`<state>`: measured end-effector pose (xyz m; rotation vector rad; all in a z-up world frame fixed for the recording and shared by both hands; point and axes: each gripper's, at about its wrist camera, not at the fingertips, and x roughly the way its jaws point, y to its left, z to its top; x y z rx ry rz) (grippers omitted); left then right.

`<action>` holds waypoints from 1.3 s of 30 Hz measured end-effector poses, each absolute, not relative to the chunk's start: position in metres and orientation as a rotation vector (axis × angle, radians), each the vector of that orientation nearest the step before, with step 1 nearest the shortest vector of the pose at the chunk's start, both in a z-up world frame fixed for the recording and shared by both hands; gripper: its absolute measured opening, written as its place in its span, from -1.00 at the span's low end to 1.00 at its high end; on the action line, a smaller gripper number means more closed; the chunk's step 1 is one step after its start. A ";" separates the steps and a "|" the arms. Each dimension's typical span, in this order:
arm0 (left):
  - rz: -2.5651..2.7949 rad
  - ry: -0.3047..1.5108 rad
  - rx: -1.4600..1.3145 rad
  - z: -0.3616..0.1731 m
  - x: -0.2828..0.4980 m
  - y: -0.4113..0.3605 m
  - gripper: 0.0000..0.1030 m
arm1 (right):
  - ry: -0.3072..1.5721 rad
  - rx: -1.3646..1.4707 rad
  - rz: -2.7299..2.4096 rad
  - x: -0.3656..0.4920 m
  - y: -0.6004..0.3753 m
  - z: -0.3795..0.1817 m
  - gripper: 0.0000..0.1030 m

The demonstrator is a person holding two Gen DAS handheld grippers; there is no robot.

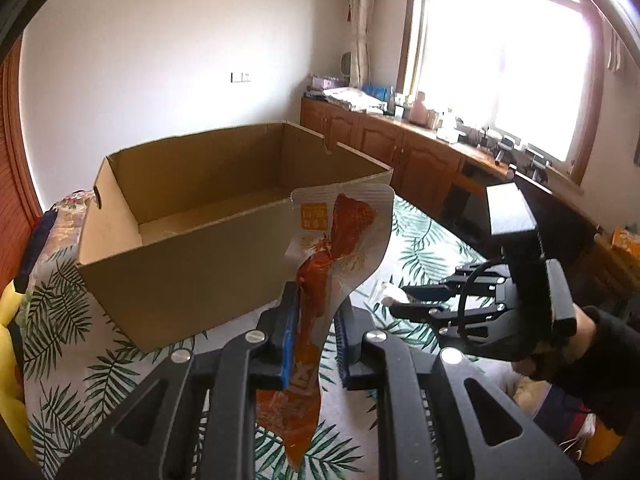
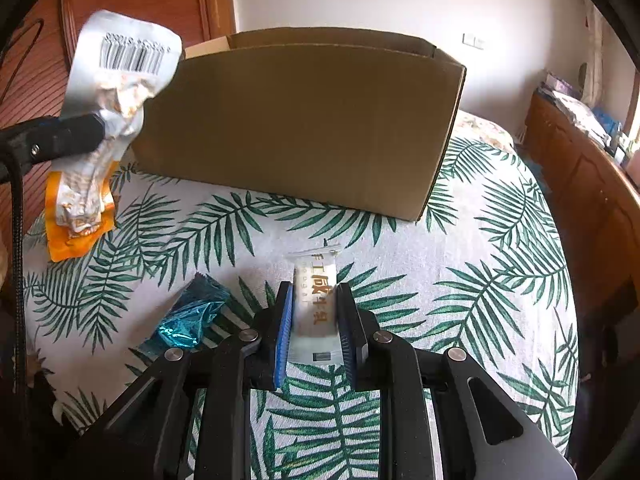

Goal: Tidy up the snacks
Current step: 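Lift and carry both packets over the box with both grippers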

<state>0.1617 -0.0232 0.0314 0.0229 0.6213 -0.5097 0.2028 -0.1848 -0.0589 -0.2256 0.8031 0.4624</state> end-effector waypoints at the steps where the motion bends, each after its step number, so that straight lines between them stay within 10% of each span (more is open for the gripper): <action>1: -0.511 0.618 0.022 0.034 0.162 -0.023 -0.74 | 0.798 -0.223 0.461 0.202 -0.187 -0.057 -0.62; 39: -0.396 0.400 -0.019 0.134 0.195 0.022 -0.73 | 0.464 -0.205 0.533 0.221 -0.165 0.078 -0.62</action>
